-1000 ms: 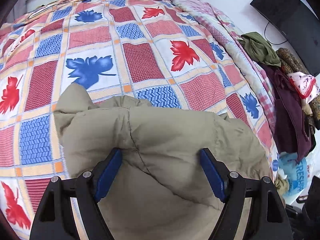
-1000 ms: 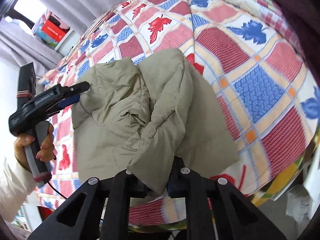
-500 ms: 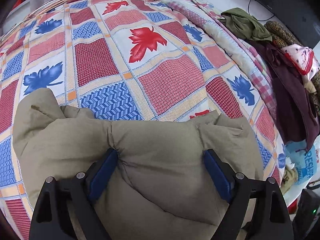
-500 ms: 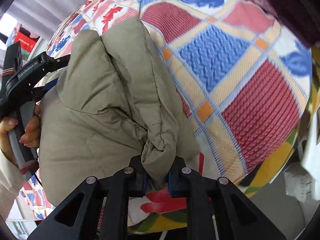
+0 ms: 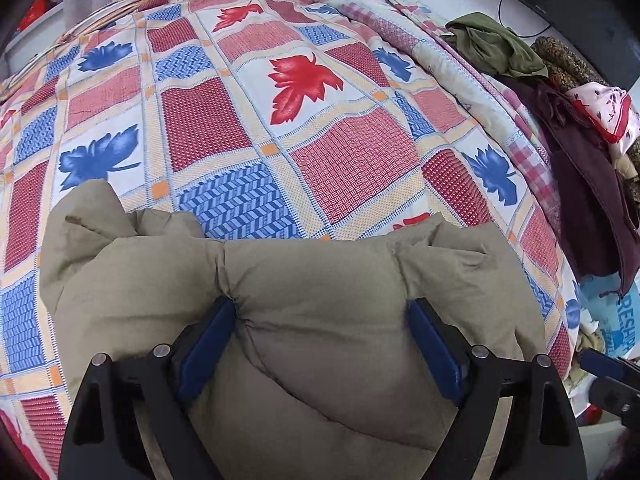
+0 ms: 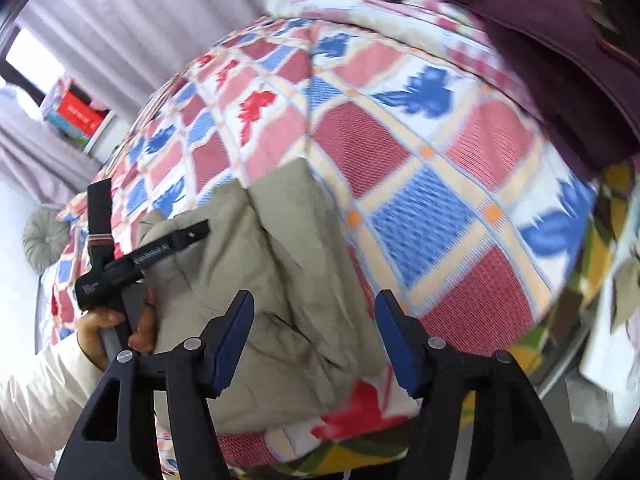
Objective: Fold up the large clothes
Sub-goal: 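Lower the held jacket bundle onto the bed with both tools, then grasp the khaki jacket bundle edge with both tools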
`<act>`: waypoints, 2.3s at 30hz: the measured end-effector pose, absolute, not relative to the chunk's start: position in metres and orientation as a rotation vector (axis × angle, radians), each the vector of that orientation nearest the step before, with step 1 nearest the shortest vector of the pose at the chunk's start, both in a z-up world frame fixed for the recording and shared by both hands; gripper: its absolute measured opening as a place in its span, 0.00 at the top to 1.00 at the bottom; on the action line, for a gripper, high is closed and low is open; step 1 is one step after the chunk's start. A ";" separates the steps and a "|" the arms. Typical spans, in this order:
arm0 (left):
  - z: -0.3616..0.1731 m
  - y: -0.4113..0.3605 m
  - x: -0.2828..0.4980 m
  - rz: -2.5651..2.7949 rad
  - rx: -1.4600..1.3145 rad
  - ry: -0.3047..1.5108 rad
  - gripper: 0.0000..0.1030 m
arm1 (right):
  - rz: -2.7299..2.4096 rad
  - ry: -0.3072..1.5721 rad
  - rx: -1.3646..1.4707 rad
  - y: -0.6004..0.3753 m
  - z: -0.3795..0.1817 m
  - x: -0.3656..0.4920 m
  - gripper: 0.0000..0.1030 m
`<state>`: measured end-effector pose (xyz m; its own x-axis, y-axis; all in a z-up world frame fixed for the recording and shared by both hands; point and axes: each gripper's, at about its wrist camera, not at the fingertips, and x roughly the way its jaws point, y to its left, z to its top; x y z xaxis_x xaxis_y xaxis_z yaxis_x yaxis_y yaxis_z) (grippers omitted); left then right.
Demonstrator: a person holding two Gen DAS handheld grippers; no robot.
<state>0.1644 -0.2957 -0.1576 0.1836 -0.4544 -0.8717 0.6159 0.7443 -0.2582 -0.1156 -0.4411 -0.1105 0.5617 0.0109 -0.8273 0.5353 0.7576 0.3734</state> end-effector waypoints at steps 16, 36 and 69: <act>-0.132 -0.158 0.142 -0.542 0.033 1.198 0.14 | -0.094 1.127 0.687 -0.422 -0.165 0.007 0.80; -0.144 -0.152 0.127 -0.505 0.036 1.294 0.14 | -0.153 1.146 0.643 -0.422 -0.161 -0.020 0.79; -0.160 -0.138 0.128 -0.487 -0.162 1.397 0.01 | -0.110 1.097 0.766 -0.495 -0.176 -0.024 0.13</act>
